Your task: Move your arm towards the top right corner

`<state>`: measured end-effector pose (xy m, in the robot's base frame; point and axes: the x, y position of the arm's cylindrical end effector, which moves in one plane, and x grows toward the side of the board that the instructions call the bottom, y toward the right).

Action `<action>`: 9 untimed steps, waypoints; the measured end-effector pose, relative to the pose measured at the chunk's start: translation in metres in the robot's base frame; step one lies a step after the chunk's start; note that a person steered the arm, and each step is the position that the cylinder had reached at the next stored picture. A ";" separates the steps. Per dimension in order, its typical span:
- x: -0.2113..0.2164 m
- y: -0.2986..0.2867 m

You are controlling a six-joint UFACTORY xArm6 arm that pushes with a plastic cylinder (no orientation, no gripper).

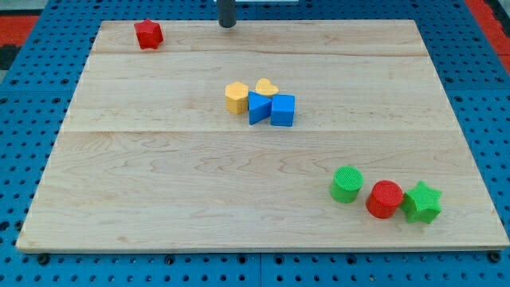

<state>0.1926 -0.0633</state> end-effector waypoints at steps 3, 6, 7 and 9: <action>-0.001 -0.063; 0.020 -0.100; 0.047 -0.097; 0.062 0.046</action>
<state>0.2550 -0.0178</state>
